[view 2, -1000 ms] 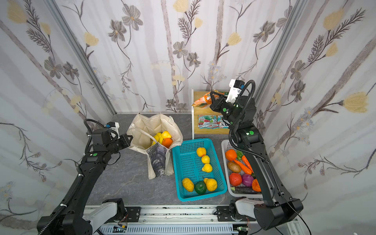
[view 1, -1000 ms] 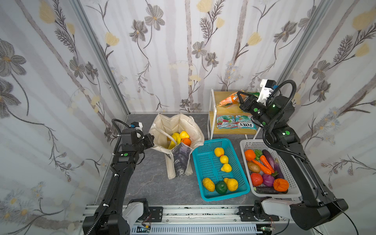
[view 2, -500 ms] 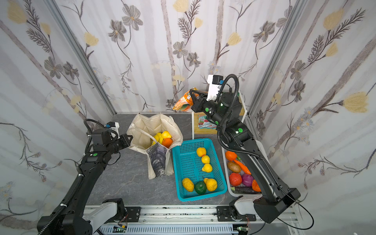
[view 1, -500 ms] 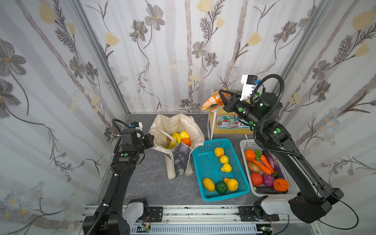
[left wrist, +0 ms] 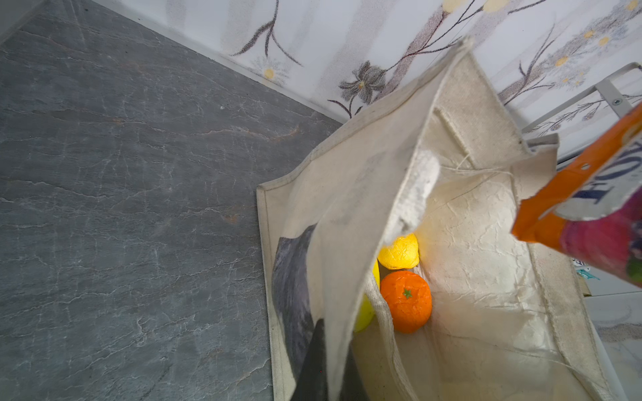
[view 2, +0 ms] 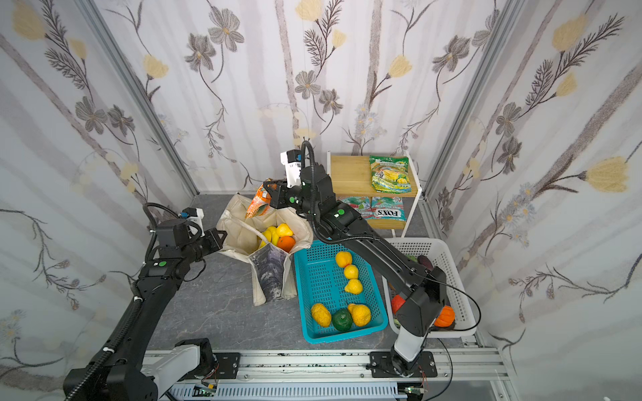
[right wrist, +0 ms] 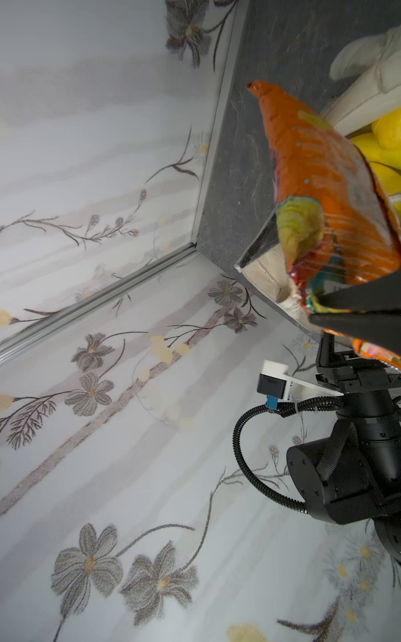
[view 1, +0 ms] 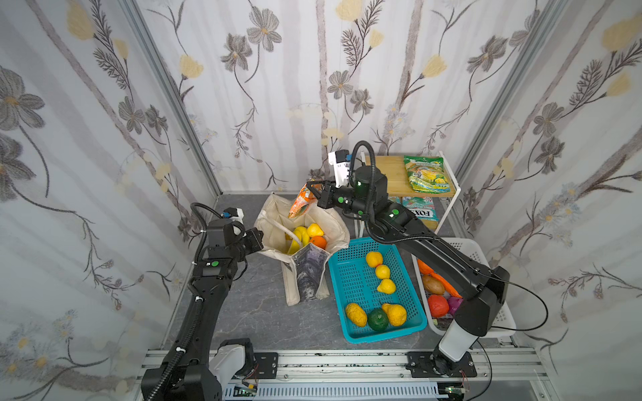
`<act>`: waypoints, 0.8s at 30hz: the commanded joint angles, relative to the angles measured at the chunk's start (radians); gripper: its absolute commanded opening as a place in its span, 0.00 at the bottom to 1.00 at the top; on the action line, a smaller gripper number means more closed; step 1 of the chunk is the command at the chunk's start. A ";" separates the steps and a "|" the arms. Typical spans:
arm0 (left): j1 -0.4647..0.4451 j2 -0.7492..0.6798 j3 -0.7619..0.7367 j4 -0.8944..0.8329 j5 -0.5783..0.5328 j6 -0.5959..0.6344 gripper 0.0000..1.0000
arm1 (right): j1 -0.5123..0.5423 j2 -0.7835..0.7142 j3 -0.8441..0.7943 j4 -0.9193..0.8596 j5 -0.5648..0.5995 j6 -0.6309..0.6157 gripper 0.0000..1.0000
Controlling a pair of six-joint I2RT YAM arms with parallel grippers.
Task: Place the food into the grocery bag and tie it
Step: 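Carry the orange candy bag over the tote bag with the right gripper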
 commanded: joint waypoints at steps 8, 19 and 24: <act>0.000 -0.001 0.009 0.019 0.018 -0.002 0.00 | 0.014 0.236 0.085 0.228 -0.023 0.040 0.00; 0.000 0.013 0.011 0.019 0.019 -0.002 0.00 | 0.061 0.339 0.081 0.386 0.035 -0.047 0.00; -0.001 0.019 0.009 0.020 0.015 -0.001 0.00 | 0.098 0.284 0.009 0.456 0.040 -0.171 0.00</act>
